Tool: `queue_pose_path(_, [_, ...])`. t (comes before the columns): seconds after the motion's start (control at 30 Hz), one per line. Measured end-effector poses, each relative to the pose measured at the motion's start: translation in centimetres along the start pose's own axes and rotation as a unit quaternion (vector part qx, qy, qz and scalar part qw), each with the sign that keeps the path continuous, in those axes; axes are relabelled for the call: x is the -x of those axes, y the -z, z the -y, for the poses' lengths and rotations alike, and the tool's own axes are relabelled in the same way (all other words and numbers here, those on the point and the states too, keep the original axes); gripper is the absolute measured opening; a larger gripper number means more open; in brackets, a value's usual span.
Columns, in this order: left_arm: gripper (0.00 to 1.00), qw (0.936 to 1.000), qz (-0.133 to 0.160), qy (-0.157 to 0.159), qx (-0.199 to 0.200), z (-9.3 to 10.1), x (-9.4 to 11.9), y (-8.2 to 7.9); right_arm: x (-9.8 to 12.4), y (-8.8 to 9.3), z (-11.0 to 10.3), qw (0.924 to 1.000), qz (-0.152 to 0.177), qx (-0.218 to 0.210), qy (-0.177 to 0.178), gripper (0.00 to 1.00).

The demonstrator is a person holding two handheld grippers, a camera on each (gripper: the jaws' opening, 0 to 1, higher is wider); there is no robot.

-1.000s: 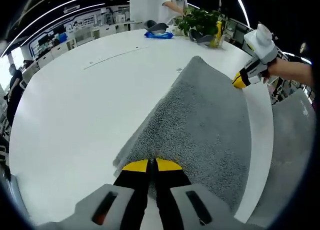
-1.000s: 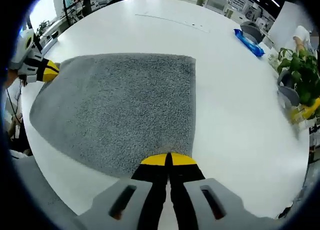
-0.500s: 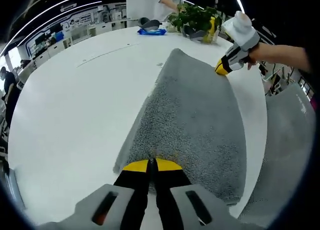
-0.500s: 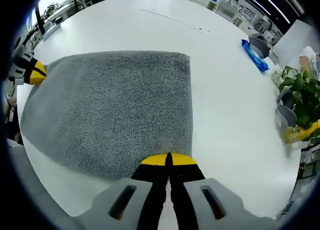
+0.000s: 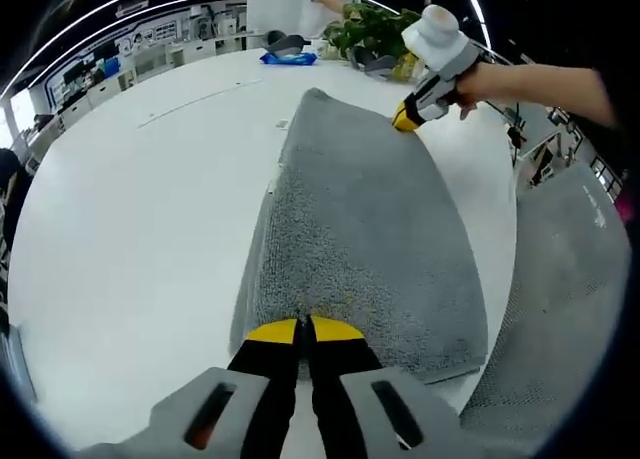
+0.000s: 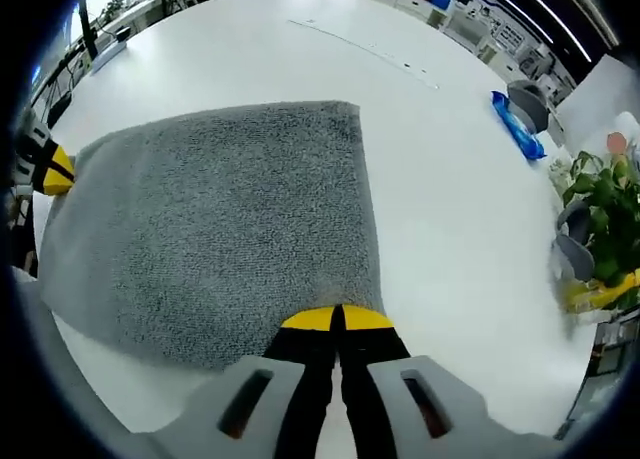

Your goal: Fold the towel on the table until its edges align and the towel forms a compact rectangular stack.

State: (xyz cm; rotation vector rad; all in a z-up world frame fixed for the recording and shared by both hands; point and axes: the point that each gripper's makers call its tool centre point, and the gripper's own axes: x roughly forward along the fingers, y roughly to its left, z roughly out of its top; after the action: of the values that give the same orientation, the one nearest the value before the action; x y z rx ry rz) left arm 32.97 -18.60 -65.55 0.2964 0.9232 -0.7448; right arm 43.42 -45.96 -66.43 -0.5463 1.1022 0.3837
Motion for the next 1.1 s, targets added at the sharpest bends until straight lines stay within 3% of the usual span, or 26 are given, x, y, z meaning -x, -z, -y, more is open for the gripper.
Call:
queue_pose_path(0.37, [0.03,0.9998,-0.005,0.017,-0.003,2.8,-0.3,0.0,-0.7,-1.2,1.4,1.0000,0.006,0.005,-0.001,0.00])
queue_pose_path(0.57, [0.03,0.9996,-0.014,0.023,-0.001,4.1,-0.7,-0.3,-1.1,-1.9,2.2,0.9996,-0.003,0.030,0.000,0.00])
queue_pose_path(0.73, [0.03,0.9994,-0.028,0.018,-0.006,5.2,-1.2,-0.7,-1.5,-2.6,2.9,0.9986,0.005,0.052,-0.003,0.00])
queue_pose_path(1.1, [0.03,0.9993,-0.028,-0.010,0.020,7.5,-2.3,-1.8,-2.5,-4.4,4.5,0.9965,0.023,0.077,-0.024,0.00])
